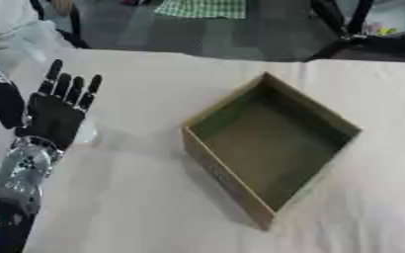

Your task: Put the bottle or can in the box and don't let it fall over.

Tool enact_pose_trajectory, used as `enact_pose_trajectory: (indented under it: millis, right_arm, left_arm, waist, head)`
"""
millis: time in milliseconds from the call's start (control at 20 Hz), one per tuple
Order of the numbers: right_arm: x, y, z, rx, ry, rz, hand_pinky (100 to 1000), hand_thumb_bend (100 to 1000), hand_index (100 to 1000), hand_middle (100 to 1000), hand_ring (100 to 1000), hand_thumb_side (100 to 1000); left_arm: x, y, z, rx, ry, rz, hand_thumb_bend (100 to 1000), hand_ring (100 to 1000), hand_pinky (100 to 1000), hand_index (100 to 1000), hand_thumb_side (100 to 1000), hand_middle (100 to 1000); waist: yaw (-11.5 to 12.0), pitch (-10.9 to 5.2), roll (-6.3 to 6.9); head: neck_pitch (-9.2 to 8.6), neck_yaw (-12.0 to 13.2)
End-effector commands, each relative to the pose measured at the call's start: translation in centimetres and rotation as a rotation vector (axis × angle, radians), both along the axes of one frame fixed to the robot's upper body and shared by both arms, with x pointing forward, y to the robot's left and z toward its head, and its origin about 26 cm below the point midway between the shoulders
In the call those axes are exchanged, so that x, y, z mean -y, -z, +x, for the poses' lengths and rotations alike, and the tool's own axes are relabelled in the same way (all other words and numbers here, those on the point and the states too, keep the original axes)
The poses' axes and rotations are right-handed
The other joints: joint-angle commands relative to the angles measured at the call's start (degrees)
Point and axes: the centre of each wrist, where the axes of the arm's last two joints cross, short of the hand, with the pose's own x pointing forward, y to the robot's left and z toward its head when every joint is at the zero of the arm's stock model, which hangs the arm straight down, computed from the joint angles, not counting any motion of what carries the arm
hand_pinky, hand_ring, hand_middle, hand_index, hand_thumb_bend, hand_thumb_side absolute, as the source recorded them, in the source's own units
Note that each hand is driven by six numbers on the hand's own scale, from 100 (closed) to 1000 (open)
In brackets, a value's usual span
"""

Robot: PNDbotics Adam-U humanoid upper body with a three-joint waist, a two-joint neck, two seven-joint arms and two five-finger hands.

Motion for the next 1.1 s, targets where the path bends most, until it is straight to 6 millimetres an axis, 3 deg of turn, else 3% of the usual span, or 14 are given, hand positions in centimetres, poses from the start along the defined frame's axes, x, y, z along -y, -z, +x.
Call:
enact_pose_trajectory:
  millis: [50, 1100]
  right_arm:
    - [0.5, -1.3, -0.4, 0.029, 0.013, -0.025, 806, 100, 874, 730, 739, 688]
    - [0.5, -1.2, -0.3, 0.023, 0.009, -0.029, 806, 100, 874, 730, 738, 693]
  left_arm:
    - [-0.9, -0.7, 0.0, 0.021, -0.032, 0.024, 729, 371, 650, 1000, 729, 265]
    - [-1.4, -1.0, 1.3, 0.018, -0.029, 0.031, 722, 372, 651, 1000, 734, 266]
  waist:
    - [0.08, -0.69, -0.14]
    - [-0.21, -0.20, -0.04]
  head:
    - [-0.18, 0.04]
    - [-0.26, 0.55]
